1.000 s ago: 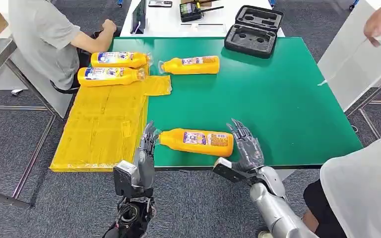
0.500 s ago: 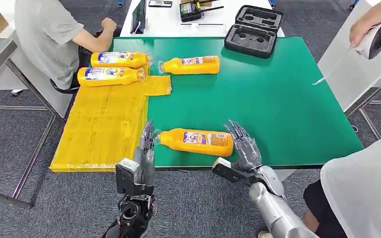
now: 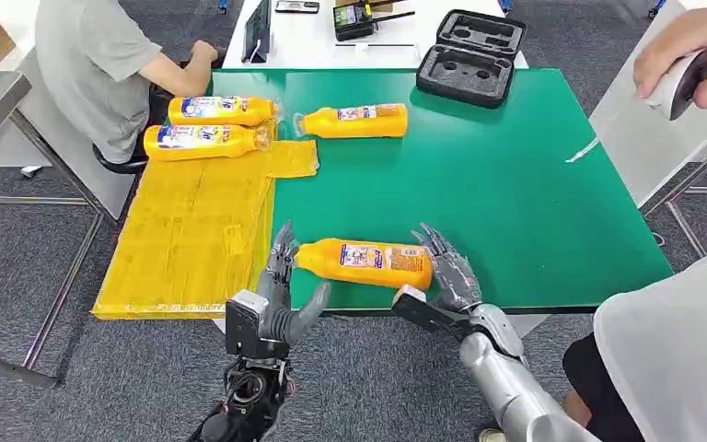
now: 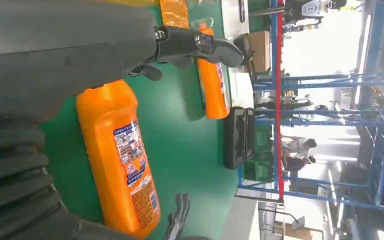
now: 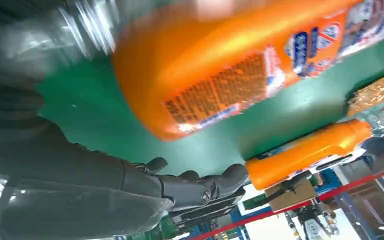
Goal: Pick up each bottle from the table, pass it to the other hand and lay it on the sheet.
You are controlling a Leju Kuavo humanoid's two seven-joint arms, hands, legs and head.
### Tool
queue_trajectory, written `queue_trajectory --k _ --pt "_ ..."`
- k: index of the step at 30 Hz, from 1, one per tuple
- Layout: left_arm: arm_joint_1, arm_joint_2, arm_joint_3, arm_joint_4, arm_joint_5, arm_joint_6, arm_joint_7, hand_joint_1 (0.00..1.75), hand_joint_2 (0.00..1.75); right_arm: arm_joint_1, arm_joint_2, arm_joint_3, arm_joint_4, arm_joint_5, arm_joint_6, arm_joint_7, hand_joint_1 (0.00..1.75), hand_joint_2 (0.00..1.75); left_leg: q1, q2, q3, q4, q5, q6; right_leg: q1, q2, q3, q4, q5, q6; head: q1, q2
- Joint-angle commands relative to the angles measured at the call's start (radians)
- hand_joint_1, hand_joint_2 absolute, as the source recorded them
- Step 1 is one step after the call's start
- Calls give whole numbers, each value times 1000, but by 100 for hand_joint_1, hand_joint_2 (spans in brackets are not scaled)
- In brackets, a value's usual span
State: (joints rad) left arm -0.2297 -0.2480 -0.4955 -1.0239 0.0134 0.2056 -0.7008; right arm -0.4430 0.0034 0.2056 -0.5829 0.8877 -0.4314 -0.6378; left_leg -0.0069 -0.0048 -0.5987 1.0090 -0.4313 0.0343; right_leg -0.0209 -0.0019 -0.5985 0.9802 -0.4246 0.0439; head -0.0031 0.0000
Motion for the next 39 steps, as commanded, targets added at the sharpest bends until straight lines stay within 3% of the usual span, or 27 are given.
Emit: queue_trajectory --k 1,12,24,30,39 --pt "-49 5 -35 90 4 6 3 0 175 -86 6 39 121 7 20 20 0 175 1 1 3 0 -1 -2 1 1 2 -1 0 -2 0 0" --pt "-53 12 -46 91 0 22 3 0 175 -123 10 72 144 53 -9 43 0 175 2 2 4 0 -2 -3 2 1 4 0 -1 -3 0 0" --pt "-61 9 -46 98 6 32 3 0 175 -151 14 82 162 54 37 58 0 175 1 1 3 0 -1 -2 1 1 3 0 -1 -2 0 0" --pt "-71 11 -51 112 6 35 3 0 175 -185 6 142 192 139 9 136 0 175 1 2 3 1 -1 -2 2 1 3 0 -1 -2 0 0" --pt "-71 10 -52 110 7 40 3 0 175 -192 20 110 194 89 52 106 0 175 1 1 3 0 -1 -2 1 1 3 0 -1 -2 0 0"
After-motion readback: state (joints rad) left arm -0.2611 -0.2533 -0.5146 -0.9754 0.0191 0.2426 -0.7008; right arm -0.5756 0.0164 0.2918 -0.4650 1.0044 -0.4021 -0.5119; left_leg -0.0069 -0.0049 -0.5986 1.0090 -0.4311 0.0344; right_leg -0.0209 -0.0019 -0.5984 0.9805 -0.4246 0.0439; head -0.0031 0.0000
